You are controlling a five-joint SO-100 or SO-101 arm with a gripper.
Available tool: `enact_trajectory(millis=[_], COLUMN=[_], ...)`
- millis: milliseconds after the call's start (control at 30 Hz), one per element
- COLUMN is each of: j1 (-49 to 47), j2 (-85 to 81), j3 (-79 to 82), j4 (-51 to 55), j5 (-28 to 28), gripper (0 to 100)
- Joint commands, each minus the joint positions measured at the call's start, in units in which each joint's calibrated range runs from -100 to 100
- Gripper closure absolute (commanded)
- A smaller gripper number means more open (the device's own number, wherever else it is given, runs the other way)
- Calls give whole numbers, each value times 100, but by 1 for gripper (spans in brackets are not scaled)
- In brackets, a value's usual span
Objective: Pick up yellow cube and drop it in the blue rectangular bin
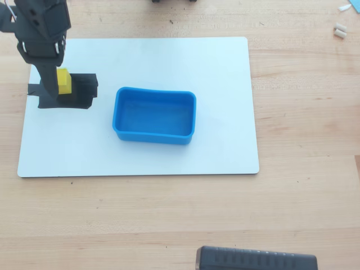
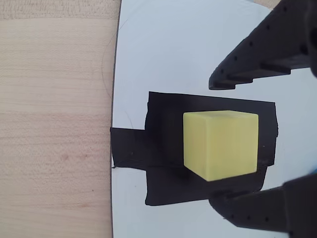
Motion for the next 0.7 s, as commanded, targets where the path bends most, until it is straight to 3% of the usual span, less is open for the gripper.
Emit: enact_trajectory(millis=[0,67,167,267,667], j1=[-22,-22,-31,-31,-725], j2=[167,214,214,214,-873], j3=[-15,-15,-15,-15,-215], j4=[-193,-201,-201,-151,897], j5=[-34,-20,-29,-63,-1011], gripper=[65,70,86,92,93])
